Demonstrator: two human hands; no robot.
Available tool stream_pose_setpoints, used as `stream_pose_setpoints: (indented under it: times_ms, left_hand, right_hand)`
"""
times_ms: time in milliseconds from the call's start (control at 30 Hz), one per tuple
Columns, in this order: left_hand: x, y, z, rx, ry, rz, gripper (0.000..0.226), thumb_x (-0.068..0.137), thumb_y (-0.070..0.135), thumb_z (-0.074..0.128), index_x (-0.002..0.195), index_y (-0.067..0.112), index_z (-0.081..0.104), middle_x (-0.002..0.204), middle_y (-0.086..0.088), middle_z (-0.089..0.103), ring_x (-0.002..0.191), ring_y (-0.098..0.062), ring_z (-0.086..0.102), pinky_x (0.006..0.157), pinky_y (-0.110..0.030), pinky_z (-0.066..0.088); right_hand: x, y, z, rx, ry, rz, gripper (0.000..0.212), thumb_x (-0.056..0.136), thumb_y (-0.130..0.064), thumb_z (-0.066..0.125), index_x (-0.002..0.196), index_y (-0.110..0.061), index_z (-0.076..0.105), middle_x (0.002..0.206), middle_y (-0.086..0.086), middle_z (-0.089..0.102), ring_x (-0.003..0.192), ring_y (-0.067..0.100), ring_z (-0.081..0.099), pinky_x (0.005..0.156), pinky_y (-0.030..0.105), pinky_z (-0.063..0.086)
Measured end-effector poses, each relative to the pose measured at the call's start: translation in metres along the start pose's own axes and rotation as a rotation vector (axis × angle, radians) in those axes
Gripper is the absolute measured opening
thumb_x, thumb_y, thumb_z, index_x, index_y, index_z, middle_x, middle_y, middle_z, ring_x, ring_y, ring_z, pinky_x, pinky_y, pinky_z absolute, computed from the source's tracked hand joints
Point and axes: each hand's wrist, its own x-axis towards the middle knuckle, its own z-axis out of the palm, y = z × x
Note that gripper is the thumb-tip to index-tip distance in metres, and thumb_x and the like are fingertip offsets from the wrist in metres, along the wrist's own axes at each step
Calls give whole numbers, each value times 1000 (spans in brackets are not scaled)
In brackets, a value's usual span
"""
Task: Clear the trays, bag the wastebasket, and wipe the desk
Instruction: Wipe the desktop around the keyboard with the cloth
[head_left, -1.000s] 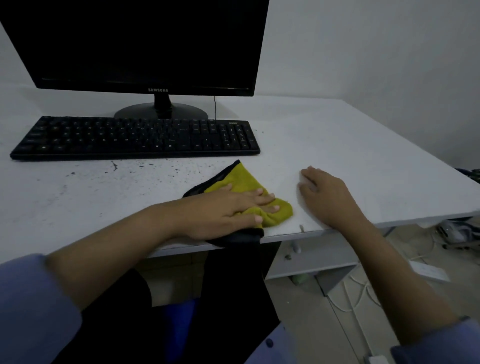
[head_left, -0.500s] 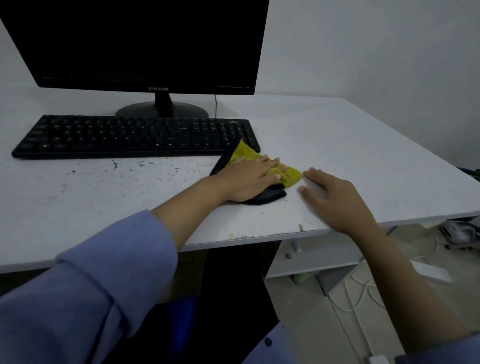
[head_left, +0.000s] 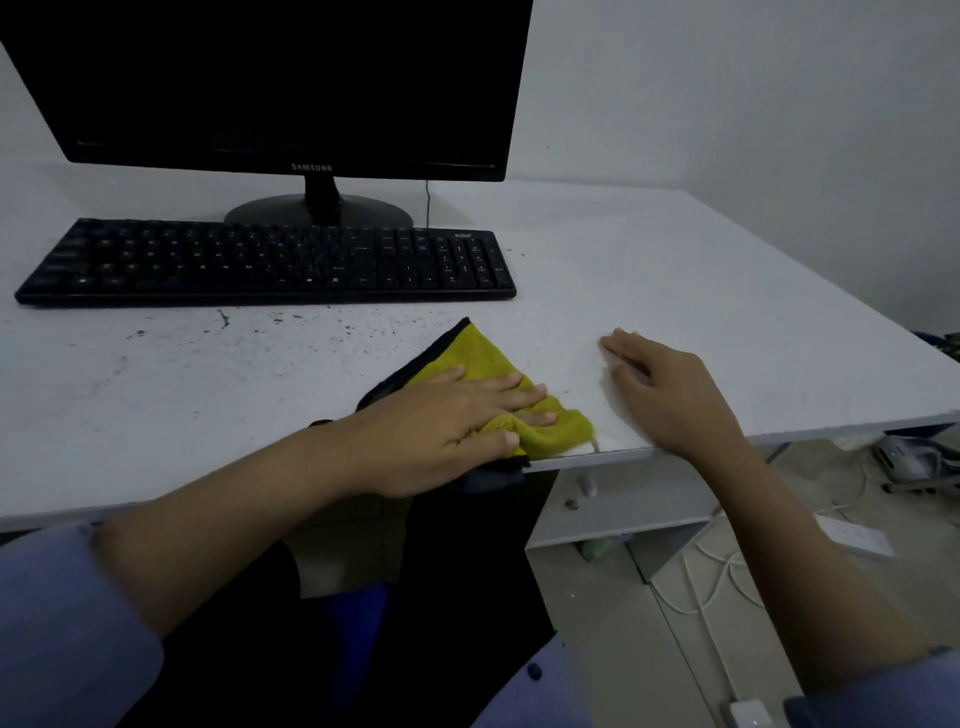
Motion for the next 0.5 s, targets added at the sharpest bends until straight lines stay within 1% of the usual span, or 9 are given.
stream_pose_setpoints:
  times_ms: [100,167,267,333,400,500]
  left_hand:
    - [-6,-2,-3,-2,46,-59,51,90,47,21,140,39,31,150,27,17,138,12,6,114,-23,4]
    - [-1,-4,-3,42,79,-119,55,90,47,19,142,35,28,151,23,16,137,9,7,114,-26,7]
    - [20,-5,0,127,158,-233,49,97,41,23,145,29,25,156,11,15,143,-5,10,117,-36,13]
    - [40,-1,2,186,185,-302,49,99,36,25,147,25,22,157,5,13,145,-13,9,117,-40,14]
    - [55,2,3,230,171,-296,51,99,35,25,148,22,19,158,3,10,145,-16,6,116,-40,13]
    - [64,0,0,221,127,-237,53,99,38,25,148,22,17,158,4,7,146,-16,3,116,-39,10]
  right_hand:
    - [-1,-3,0,-6,7,5,38,92,-20,43,128,-19,54,143,-2,47,130,19,44,106,28,31]
    - [-2,-4,0,-7,10,10,37,91,-20,45,127,-19,55,141,-1,49,128,20,46,104,29,33]
    - [-2,-3,1,-3,14,15,39,90,-22,46,128,-20,54,143,-2,47,131,17,43,106,27,31]
    - [-1,-3,2,-6,19,20,40,90,-24,47,129,-21,53,144,-2,45,133,15,41,108,27,29]
    - [-1,-2,2,-19,20,21,40,90,-26,48,130,-22,53,144,-3,46,133,14,41,109,27,29]
    - [-2,-2,2,-19,32,17,40,89,-26,50,129,-22,54,142,-3,47,132,14,42,110,28,30]
